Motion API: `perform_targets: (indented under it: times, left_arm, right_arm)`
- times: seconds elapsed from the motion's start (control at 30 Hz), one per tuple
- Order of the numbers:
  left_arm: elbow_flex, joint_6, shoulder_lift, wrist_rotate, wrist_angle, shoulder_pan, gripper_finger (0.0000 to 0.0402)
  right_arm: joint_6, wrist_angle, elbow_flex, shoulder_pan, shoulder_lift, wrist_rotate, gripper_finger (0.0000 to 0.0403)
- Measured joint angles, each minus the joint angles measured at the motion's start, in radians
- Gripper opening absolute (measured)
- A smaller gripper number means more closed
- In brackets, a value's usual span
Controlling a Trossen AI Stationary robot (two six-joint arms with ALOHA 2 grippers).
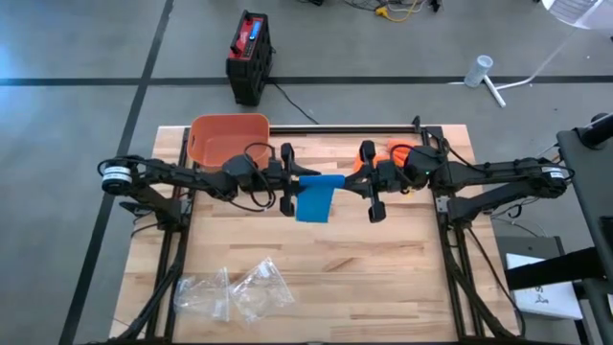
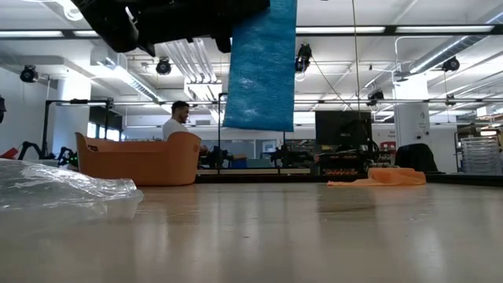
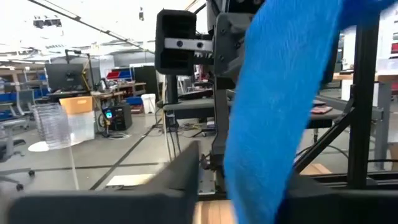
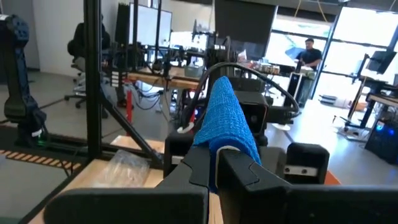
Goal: Roll bandage
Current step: Roll the blue bandage
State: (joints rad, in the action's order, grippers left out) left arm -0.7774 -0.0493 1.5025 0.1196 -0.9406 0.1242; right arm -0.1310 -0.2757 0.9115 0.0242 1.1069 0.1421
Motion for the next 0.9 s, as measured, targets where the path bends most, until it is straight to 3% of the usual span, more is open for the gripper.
perform_targets:
  times: [0.07, 0.37, 0.57, 0.7, 0.8, 0.9]
  left_arm:
    - [0.0, 0.002, 0.009, 0.0, -0.004, 0.0, 0.0016]
    - [0.005, -0.001, 0.011, 0.0, 0.017, 0.0, 0.0001]
    - [0.005, -0.001, 0.012, -0.009, 0.015, 0.0, 0.0]
    - [0.005, -0.016, 0.012, -0.089, 0.01, -0.001, 0.0]
    - [0.005, -0.014, 0.012, -0.112, 0.009, 0.001, 0.0]
    - [0.005, 0.004, 0.012, -0.099, 0.01, -0.01, 0.0]
  right_arm:
    - [0.0, -0.005, 0.0, 0.0, 0.001, 0.0, 0.0003]
    - [0.097, -0.134, 0.0, 0.0, -0.004, 0.088, 0.0003]
    - [0.286, -0.191, 0.0, 0.003, -0.006, 0.093, 0.0003]
    - [0.4, -0.23, 0.0, 0.003, -0.005, 0.094, 0.0003]
    - [0.322, -0.23, 0.0, 0.003, -0.004, 0.063, 0.0003]
    - [0.136, -0.204, 0.0, 0.003, -0.004, -0.045, 0.0003]
